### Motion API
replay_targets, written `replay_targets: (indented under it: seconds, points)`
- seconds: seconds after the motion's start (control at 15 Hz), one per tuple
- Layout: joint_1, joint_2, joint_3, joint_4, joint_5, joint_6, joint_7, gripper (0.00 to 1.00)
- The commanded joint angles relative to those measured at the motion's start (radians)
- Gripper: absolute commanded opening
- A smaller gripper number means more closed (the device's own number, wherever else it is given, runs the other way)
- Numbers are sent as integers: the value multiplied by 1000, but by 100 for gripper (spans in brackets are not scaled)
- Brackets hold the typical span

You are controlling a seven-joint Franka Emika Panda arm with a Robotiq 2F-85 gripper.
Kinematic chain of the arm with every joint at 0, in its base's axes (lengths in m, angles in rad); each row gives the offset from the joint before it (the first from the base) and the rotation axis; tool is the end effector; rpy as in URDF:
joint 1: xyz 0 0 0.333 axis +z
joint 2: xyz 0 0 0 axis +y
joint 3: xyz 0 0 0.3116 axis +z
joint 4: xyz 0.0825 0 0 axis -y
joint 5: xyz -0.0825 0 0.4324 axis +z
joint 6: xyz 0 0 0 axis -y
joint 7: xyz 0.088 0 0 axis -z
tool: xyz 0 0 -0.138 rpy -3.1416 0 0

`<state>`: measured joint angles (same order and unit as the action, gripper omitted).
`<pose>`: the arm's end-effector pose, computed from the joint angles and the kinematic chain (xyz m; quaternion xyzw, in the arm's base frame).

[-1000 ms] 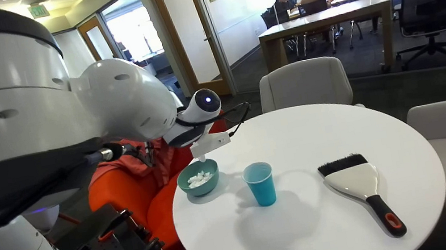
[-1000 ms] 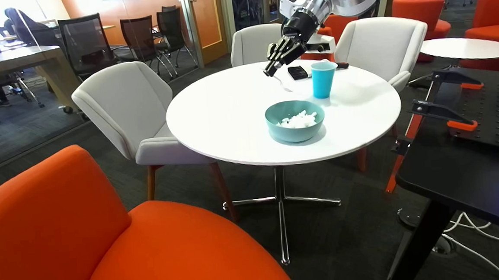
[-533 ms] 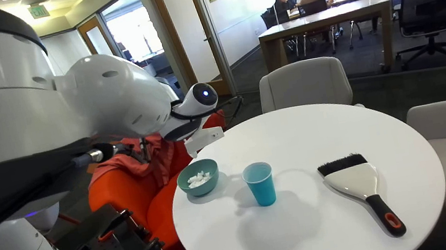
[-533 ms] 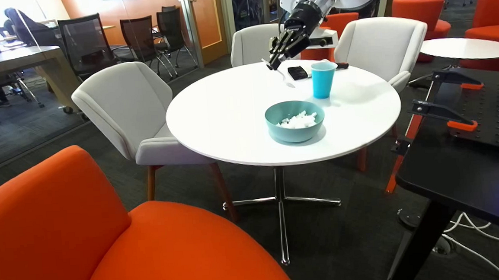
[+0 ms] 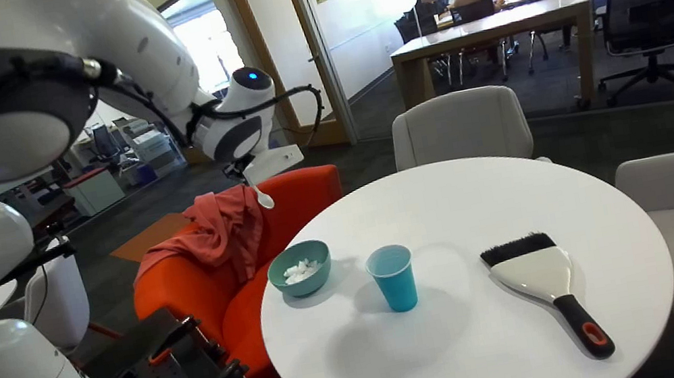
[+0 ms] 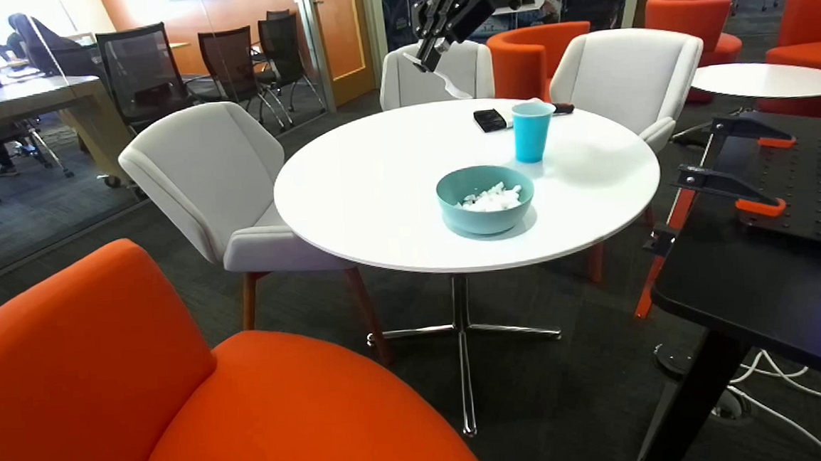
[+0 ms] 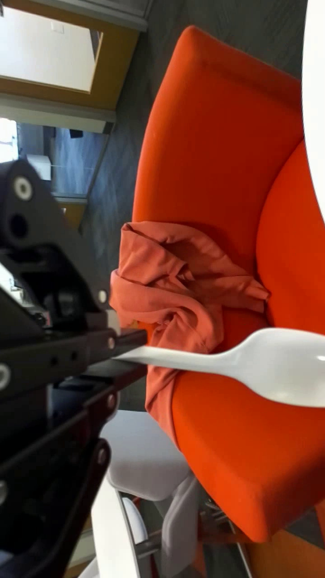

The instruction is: Use the spoon to stir the contents of the bowl

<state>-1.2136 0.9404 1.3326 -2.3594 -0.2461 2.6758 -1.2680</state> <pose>0.5371 0.1534 0.2029 -0.6914 -0.6106 -0.2714 0.2748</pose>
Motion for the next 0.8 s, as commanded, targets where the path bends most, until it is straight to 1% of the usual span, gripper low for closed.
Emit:
replay_targets:
  seconds: [0.0, 0.13, 0.27, 0.33, 0.47, 0.67, 0.73]
  points:
    - [104, -180, 31, 32, 33, -100, 91, 3]
    - [160, -229, 27, 54, 38, -177, 115, 3]
    - [215, -262, 2, 84, 41, -279, 96, 3]
    - [189, -217, 11, 51, 63, -191, 64, 11]
    - [222, -255, -4, 67, 74, -234, 59, 11]
    - [228, -268, -12, 71, 78, -239, 58, 11]
    - [228, -268, -14, 71, 78, -239, 57, 3]
